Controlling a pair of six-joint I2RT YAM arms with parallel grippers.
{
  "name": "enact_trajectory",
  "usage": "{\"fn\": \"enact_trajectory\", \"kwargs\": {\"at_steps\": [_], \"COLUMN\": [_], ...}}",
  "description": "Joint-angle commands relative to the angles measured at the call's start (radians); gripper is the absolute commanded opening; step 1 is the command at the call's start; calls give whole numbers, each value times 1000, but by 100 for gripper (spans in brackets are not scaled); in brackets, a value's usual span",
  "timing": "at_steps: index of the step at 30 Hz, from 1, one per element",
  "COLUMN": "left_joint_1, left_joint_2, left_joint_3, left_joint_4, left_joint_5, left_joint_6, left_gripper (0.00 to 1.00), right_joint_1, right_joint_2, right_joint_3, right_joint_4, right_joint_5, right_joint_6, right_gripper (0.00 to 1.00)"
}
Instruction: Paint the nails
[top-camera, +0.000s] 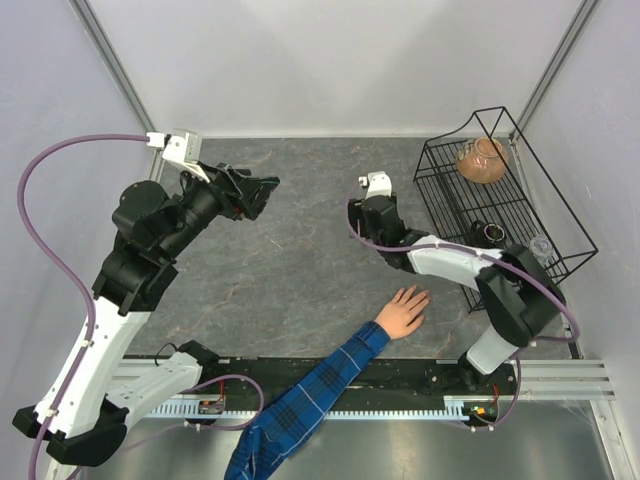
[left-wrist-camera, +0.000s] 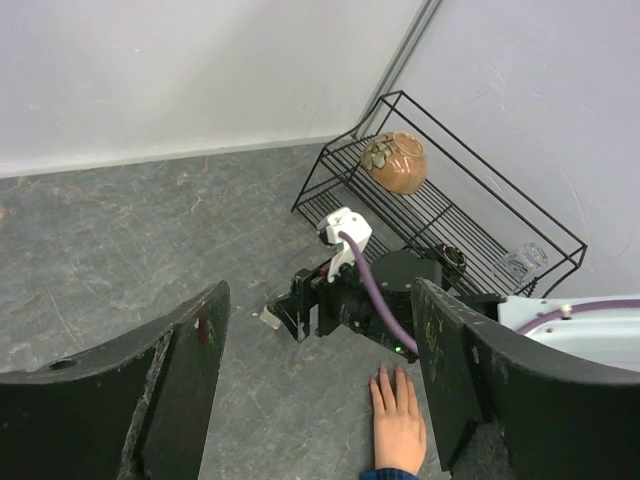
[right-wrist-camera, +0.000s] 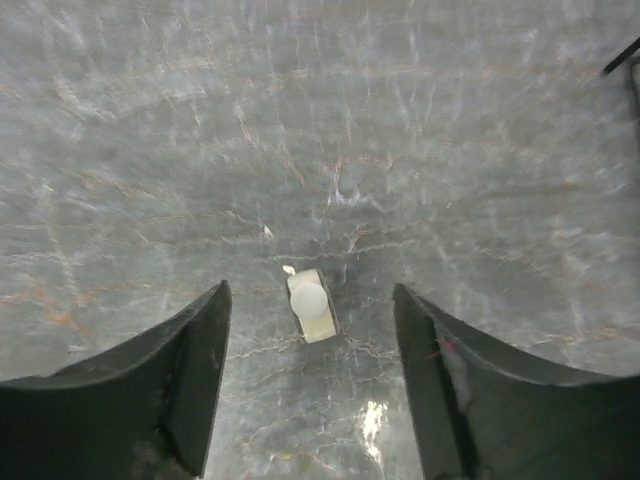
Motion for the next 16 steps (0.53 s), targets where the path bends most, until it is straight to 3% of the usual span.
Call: {"fn": "enact_trajectory", "kwargs": {"at_steps": [1,2,5,12,16], "left_joint_1": [4,4,4,2,4], "left_joint_2": [2,3,17,31,34], "left_joint_3": [87,99,148,205,234], "left_joint_4": [18,18,30,84,103], "left_joint_5": [-40,-54,-92,-110,-110], "left_joint_6": [61,67,89,156,170], "left_gripper": [79,79,79,79,80], "right_joint_1": [11,11,11,11,11], "right_joint_2": [-169,-181,-255,-440,-509], "right_joint_3": [189,275,411,689,839], "right_joint_4": [-231,-365,-546,-820,-875], "right_joint_5": [38,34,-12,29,67], "right_joint_6": [29,29,8,-20,-7], "right_gripper": [84,87,98,98,98]}}
